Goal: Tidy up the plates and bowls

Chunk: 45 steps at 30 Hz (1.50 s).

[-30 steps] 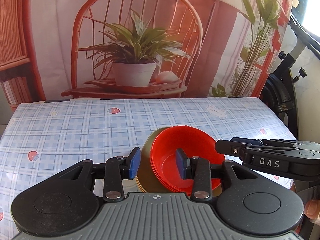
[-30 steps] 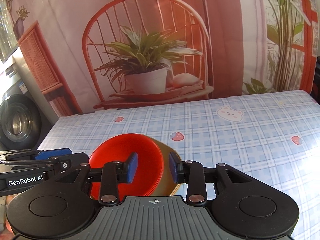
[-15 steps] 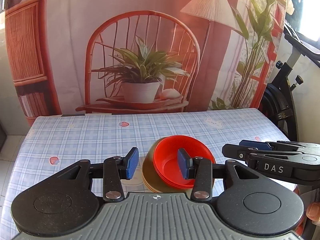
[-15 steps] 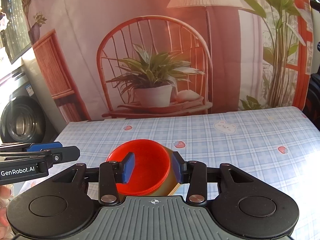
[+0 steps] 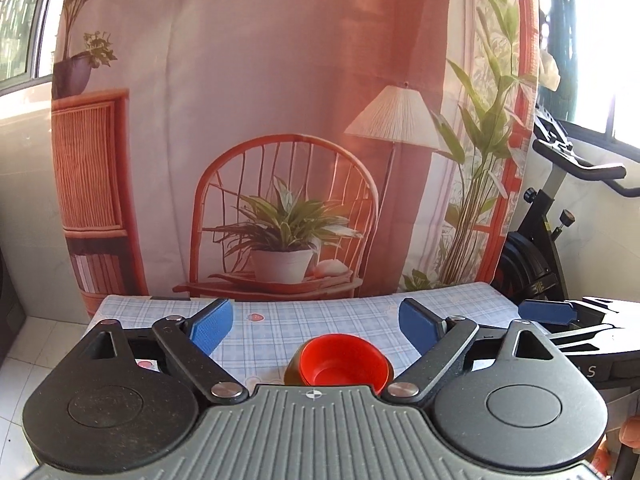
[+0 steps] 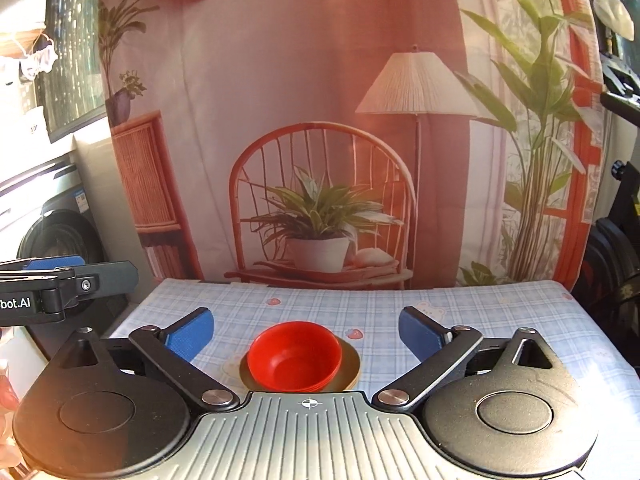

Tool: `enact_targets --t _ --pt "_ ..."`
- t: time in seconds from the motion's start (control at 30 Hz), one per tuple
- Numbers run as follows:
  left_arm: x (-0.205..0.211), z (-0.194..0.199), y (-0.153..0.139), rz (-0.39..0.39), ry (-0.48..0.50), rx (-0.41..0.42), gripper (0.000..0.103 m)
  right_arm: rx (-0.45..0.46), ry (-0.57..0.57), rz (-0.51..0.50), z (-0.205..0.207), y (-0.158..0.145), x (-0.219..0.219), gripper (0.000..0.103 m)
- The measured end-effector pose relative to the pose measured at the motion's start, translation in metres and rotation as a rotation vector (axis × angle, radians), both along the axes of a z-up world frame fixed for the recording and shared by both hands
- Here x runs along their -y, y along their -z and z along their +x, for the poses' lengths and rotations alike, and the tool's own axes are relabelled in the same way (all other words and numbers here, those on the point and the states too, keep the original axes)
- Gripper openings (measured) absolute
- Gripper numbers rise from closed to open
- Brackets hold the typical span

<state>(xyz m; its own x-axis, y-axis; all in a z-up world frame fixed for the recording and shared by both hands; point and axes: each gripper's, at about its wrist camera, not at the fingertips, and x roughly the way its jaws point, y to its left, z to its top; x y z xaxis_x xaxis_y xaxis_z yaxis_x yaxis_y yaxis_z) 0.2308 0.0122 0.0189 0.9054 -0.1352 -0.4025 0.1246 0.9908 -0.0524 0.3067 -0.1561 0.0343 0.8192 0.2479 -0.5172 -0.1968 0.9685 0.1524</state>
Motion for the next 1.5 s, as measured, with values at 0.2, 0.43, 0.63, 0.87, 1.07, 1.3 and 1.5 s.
enact_targets --t 0.2,0.43,0.63,0.87,1.07,1.3,1.5 --pt "0.006 -0.043 -0.034 0.021 -0.046 0.068 0.093 0.07 0.025 0.046 -0.043 -0.037 0.013 0.103" --pt "0.01 -0.101 -0.068 0.04 -0.115 0.154 0.093 0.152 0.066 0.069 -0.089 -0.074 0.03 0.103" --pt "0.013 -0.141 -0.086 0.033 -0.092 0.195 0.093 0.196 0.08 0.065 -0.124 -0.092 0.041 0.103" --pt "0.023 -0.16 -0.085 0.026 -0.07 0.212 0.093 0.214 0.091 0.048 -0.15 -0.1 0.051 0.103" --pt "0.027 -0.164 -0.087 0.043 -0.085 0.231 0.093 0.217 0.099 0.029 -0.154 -0.102 0.051 0.103" --pt "0.02 -0.161 -0.085 0.021 -0.104 0.211 0.093 0.213 0.085 0.023 -0.153 -0.103 0.046 0.103" --pt "0.021 -0.162 -0.083 0.028 -0.111 0.199 0.093 0.209 0.079 0.017 -0.152 -0.103 0.042 0.103"
